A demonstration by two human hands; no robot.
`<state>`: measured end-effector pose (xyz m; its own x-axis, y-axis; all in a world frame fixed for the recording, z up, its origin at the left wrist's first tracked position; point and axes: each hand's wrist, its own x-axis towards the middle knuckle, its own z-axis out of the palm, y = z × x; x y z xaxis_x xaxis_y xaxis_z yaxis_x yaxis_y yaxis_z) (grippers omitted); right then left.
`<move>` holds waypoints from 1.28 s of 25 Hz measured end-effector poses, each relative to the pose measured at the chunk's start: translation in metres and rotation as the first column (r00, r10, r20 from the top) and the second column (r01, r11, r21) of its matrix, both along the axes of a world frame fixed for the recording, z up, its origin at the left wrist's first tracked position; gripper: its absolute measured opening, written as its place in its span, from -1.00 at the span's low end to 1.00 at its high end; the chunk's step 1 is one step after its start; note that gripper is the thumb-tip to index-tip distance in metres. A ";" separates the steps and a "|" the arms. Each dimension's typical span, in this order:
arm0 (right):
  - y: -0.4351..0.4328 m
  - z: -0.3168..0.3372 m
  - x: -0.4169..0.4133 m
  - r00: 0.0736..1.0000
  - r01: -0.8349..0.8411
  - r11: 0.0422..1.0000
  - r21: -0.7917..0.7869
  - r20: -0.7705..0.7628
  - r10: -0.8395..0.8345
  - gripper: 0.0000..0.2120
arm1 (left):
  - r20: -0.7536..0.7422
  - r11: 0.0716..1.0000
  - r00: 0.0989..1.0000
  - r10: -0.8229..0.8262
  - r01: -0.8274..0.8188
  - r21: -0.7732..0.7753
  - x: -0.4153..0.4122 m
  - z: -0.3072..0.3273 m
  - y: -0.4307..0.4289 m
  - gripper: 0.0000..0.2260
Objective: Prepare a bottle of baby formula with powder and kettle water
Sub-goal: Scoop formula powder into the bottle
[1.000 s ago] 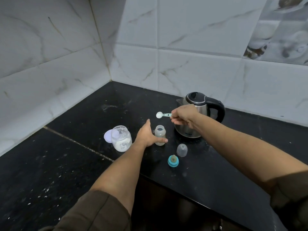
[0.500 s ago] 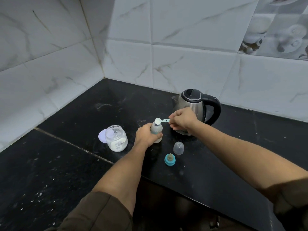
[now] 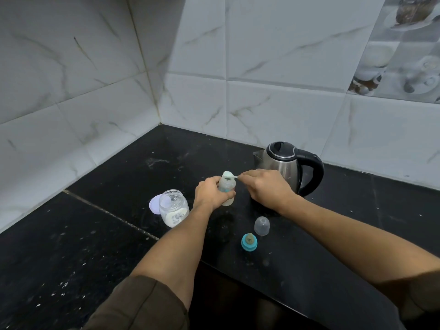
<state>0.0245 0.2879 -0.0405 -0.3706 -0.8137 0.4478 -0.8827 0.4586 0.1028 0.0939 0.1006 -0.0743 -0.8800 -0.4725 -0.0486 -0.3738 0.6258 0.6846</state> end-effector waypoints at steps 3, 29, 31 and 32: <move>0.001 -0.003 -0.002 0.997 -0.034 0.999 0.031 -0.064 0.036 -0.77 | -0.008 1.000 1.000 0.000 0.000 0.000 0.000 0.001 -0.002 -0.48; -0.037 0.029 -0.019 0.274 0.674 0.694 -0.253 0.958 0.083 -0.82 | 0.190 0.980 0.980 -0.056 0.018 0.200 0.013 -0.032 -0.018 -0.05; -0.044 0.037 -0.020 0.274 0.678 0.683 -0.271 0.956 0.107 -0.83 | 0.126 0.969 0.990 -0.057 0.025 0.246 0.017 -0.015 -0.021 0.15; -0.048 0.042 -0.019 0.279 0.679 0.676 -0.287 0.952 0.125 -0.83 | 0.047 0.960 0.999 -0.017 0.004 0.280 0.021 -0.003 -0.023 0.17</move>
<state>0.0053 0.2395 0.0019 -0.9599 -0.2708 -0.0727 -0.0045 0.2744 -0.9616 0.1154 0.0778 -0.0769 -0.8782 -0.4246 -0.2202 -0.4052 0.4160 0.8141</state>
